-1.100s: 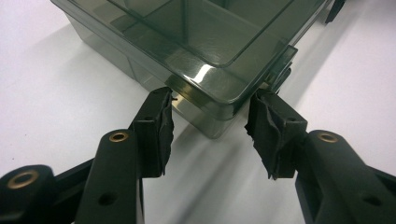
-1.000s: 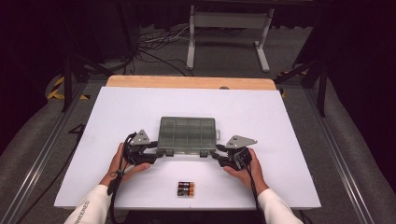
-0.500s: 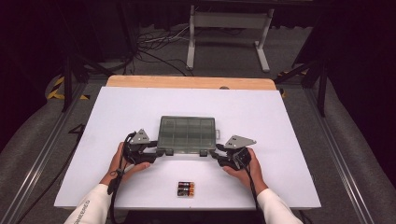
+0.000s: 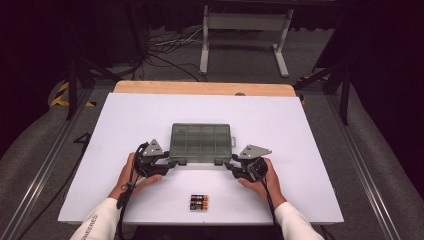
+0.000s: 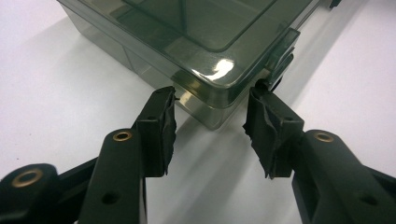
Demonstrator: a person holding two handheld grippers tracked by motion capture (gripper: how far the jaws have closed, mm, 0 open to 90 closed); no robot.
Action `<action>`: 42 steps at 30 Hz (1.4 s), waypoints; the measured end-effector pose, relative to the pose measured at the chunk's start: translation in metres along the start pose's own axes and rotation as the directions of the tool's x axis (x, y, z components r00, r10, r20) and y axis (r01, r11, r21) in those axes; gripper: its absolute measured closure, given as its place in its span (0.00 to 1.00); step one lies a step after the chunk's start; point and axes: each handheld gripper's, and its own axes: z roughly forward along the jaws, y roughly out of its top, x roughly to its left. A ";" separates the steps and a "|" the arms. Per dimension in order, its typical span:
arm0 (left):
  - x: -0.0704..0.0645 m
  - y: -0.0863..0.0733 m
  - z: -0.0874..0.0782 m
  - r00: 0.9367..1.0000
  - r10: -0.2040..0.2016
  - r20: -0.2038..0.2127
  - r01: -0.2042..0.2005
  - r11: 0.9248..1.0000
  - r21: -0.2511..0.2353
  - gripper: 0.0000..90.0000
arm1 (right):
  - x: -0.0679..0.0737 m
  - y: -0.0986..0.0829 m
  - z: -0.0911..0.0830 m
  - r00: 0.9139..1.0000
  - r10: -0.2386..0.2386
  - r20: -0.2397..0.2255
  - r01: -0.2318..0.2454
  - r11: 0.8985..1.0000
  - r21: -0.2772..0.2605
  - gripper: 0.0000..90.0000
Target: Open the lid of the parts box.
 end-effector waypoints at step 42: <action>0.003 -0.001 -0.002 1.000 -0.022 -0.021 0.022 1.000 0.002 0.59 | -0.004 0.000 -0.002 1.000 0.026 -0.013 -0.026 0.998 -0.063 0.74</action>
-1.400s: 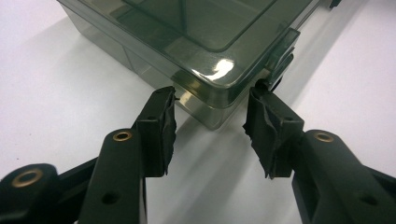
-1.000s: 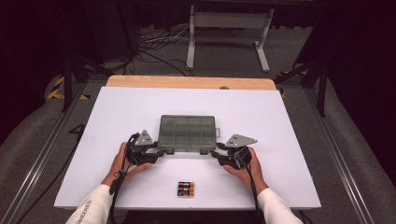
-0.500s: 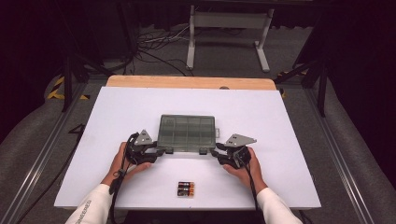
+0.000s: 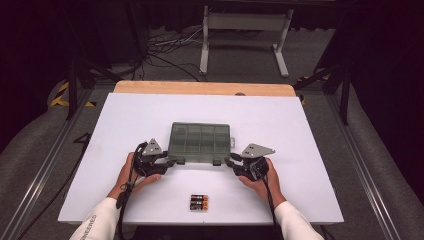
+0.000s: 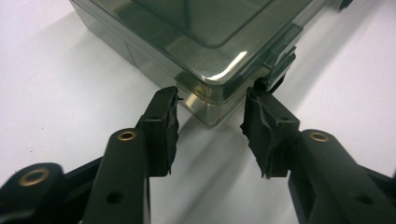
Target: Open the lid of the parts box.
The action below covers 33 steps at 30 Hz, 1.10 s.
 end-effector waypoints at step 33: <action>0.002 0.000 -0.007 0.999 -0.037 0.010 0.038 0.995 -0.097 0.55 | -0.001 0.000 0.001 1.000 -0.014 -0.004 0.014 1.000 -0.015 0.73</action>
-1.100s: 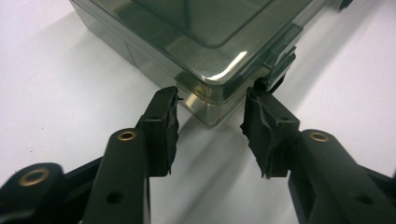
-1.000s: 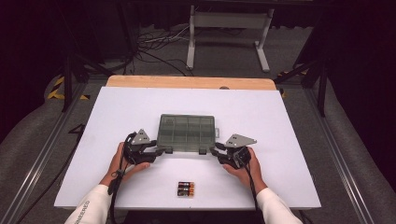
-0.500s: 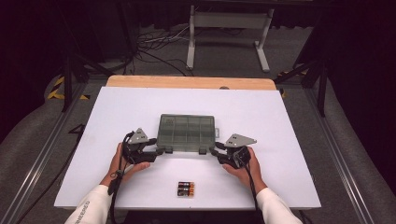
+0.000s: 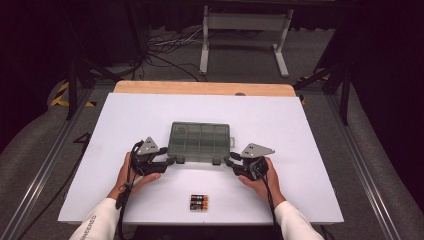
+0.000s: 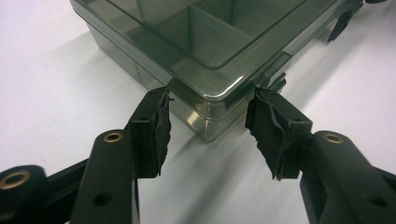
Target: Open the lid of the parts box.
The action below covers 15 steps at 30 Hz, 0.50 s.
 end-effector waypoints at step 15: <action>0.000 0.005 -0.006 0.998 0.043 -0.046 -0.044 0.998 -0.037 0.53 | 0.006 0.010 -0.006 0.997 -0.051 0.062 0.053 0.998 -0.036 0.76</action>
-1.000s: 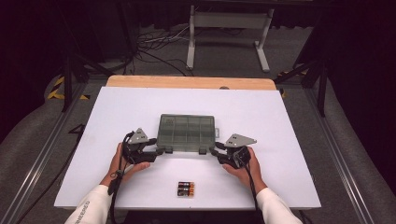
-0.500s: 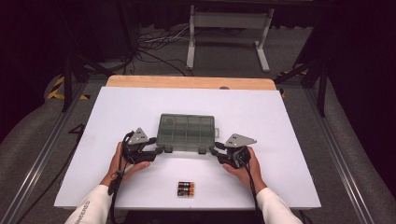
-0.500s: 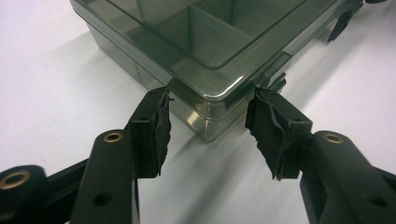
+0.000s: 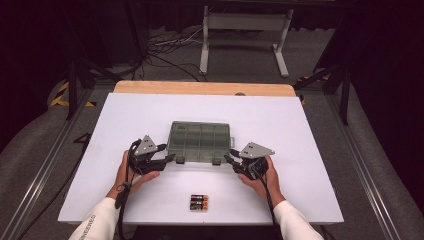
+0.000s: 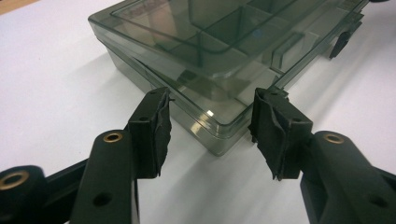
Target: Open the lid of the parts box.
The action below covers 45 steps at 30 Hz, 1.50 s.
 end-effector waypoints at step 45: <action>0.024 0.067 -0.007 0.983 0.112 -0.146 -0.121 0.991 -0.055 0.72 | -0.041 0.067 0.001 0.995 -0.030 0.093 0.038 0.996 -0.082 0.80</action>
